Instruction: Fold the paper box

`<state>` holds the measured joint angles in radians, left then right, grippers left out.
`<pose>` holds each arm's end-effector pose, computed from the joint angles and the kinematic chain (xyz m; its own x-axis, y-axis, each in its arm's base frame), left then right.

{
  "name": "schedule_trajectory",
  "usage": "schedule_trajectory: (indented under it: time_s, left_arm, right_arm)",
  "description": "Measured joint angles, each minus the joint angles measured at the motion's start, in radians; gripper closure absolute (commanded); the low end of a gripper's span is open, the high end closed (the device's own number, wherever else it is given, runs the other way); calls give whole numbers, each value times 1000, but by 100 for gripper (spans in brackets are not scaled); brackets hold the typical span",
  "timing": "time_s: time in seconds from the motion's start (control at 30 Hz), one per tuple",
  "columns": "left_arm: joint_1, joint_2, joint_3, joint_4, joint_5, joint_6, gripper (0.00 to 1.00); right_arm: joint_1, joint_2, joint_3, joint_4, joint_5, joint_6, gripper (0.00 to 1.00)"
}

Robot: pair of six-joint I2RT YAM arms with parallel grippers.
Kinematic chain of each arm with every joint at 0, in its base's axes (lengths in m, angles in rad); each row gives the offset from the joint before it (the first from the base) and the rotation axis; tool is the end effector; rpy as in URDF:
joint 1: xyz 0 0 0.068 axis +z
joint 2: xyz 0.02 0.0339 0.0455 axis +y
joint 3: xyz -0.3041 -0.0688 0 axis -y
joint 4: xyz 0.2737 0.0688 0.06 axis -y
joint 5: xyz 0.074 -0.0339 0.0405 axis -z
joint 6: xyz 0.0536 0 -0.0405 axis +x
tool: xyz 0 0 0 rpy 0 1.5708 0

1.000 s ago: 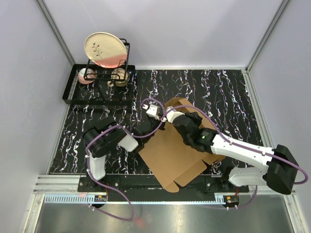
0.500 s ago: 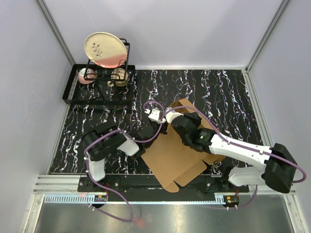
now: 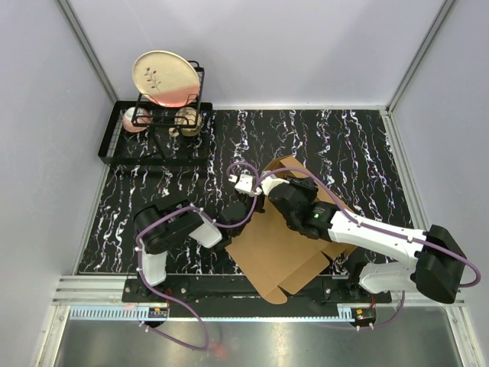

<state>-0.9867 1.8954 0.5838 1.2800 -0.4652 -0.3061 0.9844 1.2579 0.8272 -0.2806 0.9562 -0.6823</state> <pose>0.2224 -0.2929 0.1487 -0.1668 -0.2361 -0.9573 0.4699 0.8345 -0.2877 0.1912 0.2087 0.2746 -0.1935 -0.9483 -0.2516 -0.3348 0.3049 -0.8916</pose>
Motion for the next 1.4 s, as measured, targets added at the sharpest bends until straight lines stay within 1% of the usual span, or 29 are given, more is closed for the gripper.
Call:
schedule_trajectory:
  time_s: [0.17,0.3,0.6,0.9,1.17,1.4]
  left_arm:
    - [-3,0,4,1,-23,6,100]
    - [-5,0,5,3,-37,17,100]
    - [-22,0,5,20,-68,45,100]
    - [-53,0,13,38,-84,79,100]
    - [-96,0,38,30,-92,148,100]
    - [-105,0,45,27,-113,176,100]
  right_arm:
    - [3,0,13,-27,0,17,61]
    - [11,1,31,-65,0,33,58]
    - [40,-13,69,-111,23,77,57]
    - [100,-82,101,-144,17,141,56]
    - [125,-143,161,-121,-60,213,54]
    - [129,-152,163,-114,-77,241,53]
